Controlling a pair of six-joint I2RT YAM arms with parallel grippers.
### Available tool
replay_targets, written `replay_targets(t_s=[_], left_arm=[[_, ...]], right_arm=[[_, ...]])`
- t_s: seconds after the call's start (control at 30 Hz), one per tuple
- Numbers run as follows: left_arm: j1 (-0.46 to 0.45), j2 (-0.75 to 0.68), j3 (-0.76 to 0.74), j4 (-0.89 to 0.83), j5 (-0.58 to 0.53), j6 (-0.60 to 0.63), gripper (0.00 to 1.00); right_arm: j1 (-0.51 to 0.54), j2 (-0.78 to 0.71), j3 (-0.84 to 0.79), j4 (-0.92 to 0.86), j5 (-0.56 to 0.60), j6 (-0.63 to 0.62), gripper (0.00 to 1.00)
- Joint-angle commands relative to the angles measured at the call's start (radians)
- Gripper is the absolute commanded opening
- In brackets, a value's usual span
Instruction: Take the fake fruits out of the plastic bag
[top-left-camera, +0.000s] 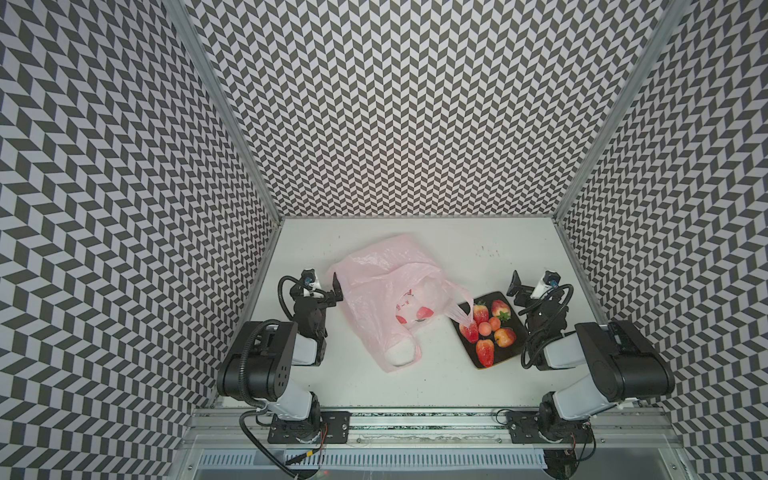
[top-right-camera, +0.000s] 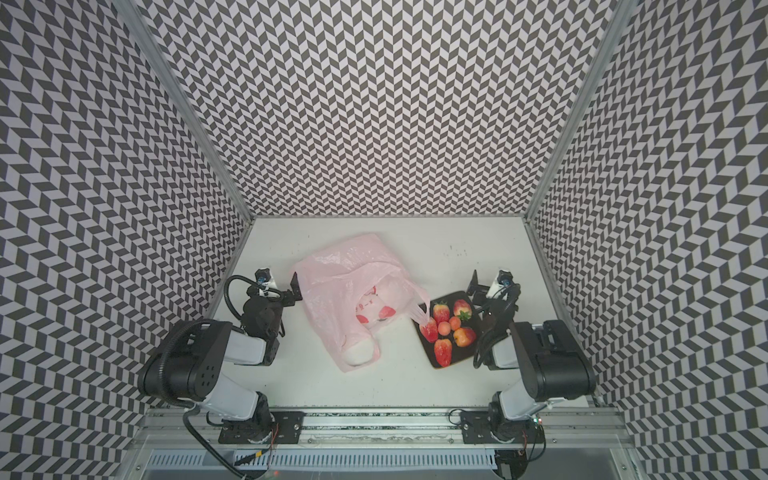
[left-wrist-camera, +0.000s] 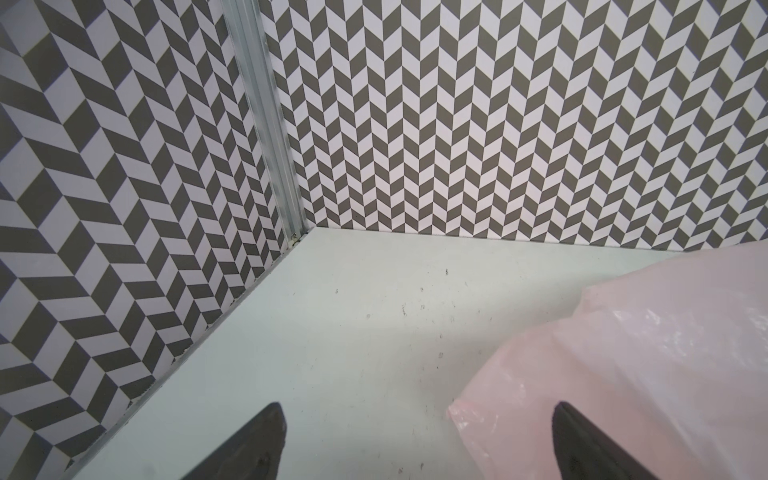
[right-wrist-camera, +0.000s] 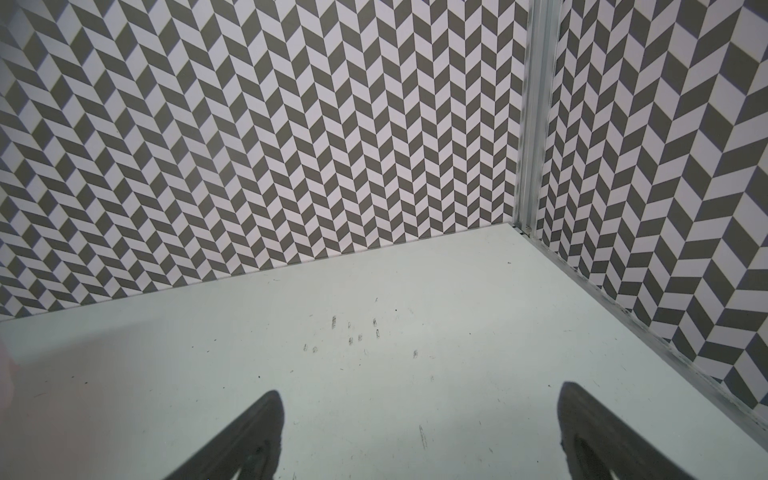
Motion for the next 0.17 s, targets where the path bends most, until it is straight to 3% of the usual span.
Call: replay_targets(t_s=[0.0,0.13], left_arm=[[0.009,0.007,0.021,-0.003,0.031,0.0,1.0],[0.006,-0.007,0.0,0.025,0.03,0.005,1.0]], right_arm=[[-0.003,0.008,-0.009,0.069,-0.007,-0.013,0.99],[-0.001,0.008,-0.01,0.071,-0.011,-0.019,0.99]])
